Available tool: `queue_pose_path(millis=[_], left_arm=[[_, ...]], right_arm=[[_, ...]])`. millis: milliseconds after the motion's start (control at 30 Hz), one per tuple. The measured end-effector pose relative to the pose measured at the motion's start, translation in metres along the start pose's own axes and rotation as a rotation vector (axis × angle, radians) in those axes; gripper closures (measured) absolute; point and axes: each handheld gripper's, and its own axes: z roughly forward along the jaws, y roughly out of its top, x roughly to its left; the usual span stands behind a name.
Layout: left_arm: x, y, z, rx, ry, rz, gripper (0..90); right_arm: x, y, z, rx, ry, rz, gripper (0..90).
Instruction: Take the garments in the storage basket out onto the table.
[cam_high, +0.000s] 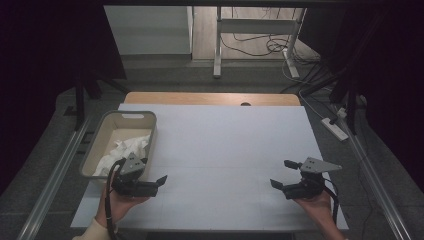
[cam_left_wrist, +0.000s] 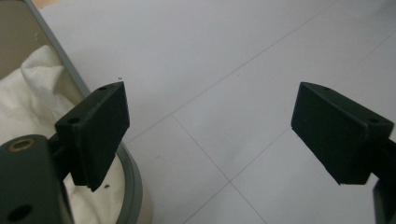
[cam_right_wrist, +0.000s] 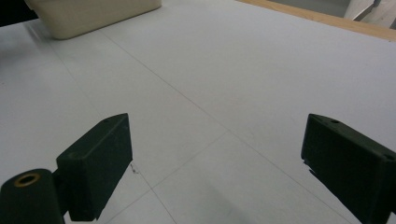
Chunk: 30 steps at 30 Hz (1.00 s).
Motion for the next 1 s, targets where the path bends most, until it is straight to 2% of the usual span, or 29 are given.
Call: queue_pose_path(millis=[500,667,1000], left_arm=[[0.003,0.005,-0.005,0.017,0.010,0.020,11.9],[0.004,0.010,-0.010,0.016,0.014,0.031,11.9],[0.009,0.020,-0.020,0.012,0.026,0.034,11.9]], right_arm=[[0.003,-0.001,0.002,0.011,0.002,-0.008,8.7],[0.002,-0.002,0.002,0.014,0.000,-0.002,8.6],[0.003,-0.002,0.004,0.028,-0.003,-0.020,8.7]])
